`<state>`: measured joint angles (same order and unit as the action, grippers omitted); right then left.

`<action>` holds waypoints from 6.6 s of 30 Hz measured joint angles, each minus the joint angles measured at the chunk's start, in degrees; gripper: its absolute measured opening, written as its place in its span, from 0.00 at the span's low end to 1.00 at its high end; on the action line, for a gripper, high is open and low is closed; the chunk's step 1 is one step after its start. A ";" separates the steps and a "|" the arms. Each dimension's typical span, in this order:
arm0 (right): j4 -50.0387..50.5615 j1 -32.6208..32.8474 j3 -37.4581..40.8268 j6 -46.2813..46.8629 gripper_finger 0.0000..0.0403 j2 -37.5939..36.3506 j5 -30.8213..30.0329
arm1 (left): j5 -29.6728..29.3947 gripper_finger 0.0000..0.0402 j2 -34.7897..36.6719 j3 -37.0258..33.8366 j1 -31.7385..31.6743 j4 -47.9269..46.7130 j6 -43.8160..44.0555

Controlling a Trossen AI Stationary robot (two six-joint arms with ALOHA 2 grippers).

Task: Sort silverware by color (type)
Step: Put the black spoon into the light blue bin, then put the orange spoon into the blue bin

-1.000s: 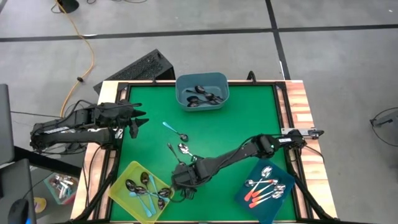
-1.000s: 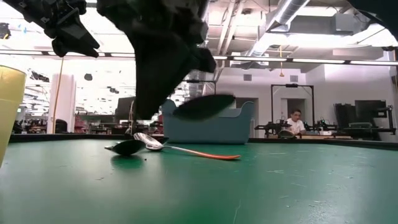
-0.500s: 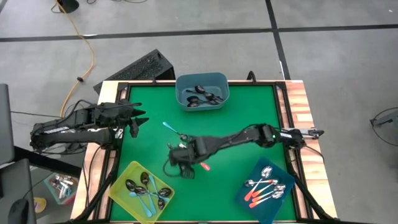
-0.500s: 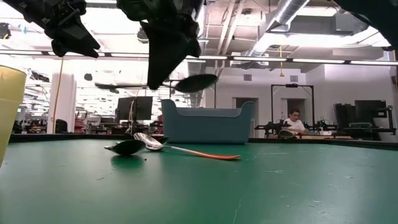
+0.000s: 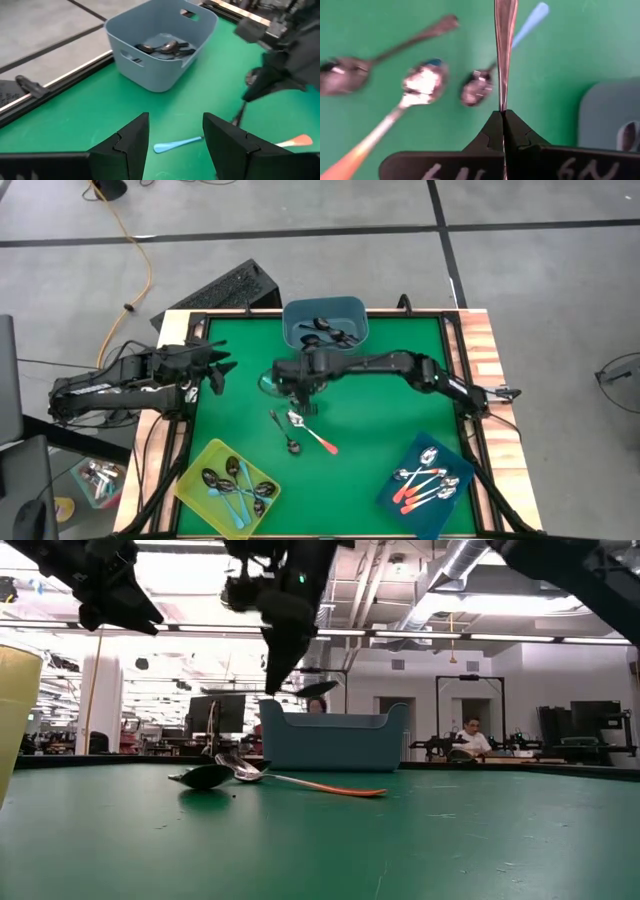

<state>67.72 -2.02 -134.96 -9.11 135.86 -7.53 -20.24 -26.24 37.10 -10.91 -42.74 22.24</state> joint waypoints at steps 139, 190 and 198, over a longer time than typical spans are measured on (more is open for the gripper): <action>11.30 -7.42 1.25 14.52 0.30 -18.50 8.62 | -10.98 0.42 0.00 0.00 0.02 -0.42 13.82; 0.63 10.93 1.33 22.40 0.30 0.44 -0.16 | 0.55 0.42 0.42 0.00 0.19 -1.67 5.21; 6.31 10.96 1.31 20.20 0.30 -11.58 0.75 | 0.95 0.42 0.37 0.00 0.22 -1.68 4.97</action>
<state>74.03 8.94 -133.64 11.08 124.28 -6.78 -19.30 -25.87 37.10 -10.70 -44.43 27.20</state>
